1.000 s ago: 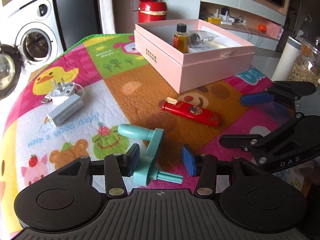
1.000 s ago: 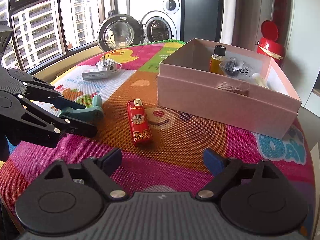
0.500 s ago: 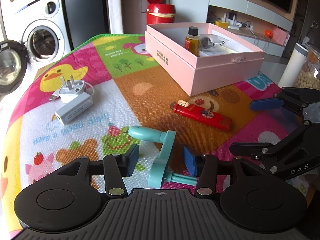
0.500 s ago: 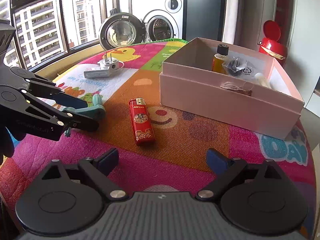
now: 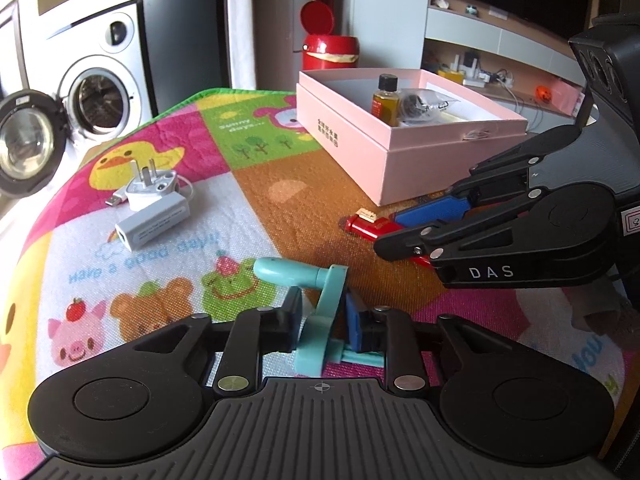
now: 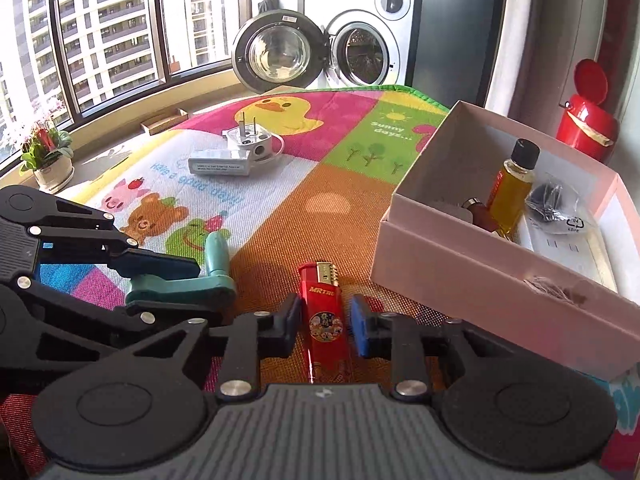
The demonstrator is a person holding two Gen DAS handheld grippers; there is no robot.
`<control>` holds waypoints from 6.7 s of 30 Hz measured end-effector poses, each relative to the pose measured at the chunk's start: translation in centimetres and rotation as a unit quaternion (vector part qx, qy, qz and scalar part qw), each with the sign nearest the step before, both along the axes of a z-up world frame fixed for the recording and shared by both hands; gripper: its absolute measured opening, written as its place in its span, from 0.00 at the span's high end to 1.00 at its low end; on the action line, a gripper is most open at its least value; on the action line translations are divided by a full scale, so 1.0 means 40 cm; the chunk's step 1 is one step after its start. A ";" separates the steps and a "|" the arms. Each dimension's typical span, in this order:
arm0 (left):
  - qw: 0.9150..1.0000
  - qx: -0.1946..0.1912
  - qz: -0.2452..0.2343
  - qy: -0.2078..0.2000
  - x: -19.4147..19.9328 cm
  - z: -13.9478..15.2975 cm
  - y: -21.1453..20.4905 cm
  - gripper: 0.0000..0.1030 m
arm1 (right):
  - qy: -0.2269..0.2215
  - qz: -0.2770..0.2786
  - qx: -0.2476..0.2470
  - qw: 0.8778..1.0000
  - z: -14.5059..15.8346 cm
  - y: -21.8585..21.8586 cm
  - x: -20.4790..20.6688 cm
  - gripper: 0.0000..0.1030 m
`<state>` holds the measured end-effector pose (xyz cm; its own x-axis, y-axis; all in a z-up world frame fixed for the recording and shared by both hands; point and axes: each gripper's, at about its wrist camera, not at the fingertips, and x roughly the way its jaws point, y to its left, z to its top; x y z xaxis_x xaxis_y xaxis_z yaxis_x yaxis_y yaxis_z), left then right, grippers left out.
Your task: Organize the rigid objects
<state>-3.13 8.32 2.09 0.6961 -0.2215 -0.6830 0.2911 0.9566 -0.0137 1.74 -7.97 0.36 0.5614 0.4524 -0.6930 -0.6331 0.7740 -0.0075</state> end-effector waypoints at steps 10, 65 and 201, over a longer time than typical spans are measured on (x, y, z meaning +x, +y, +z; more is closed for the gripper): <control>1.000 -0.008 -0.012 -0.003 -0.022 0.002 -0.019 0.85 | 0.021 -0.006 -0.005 1.000 0.034 -0.097 -0.098 0.78; 0.987 -0.134 0.055 -0.075 0.366 0.181 0.088 0.84 | -0.093 -0.184 0.045 0.977 0.124 -0.301 0.129 0.41; 0.998 0.010 0.062 -0.021 0.080 -0.006 0.042 0.76 | -0.026 -0.082 0.006 0.996 -0.013 -0.123 -0.089 0.62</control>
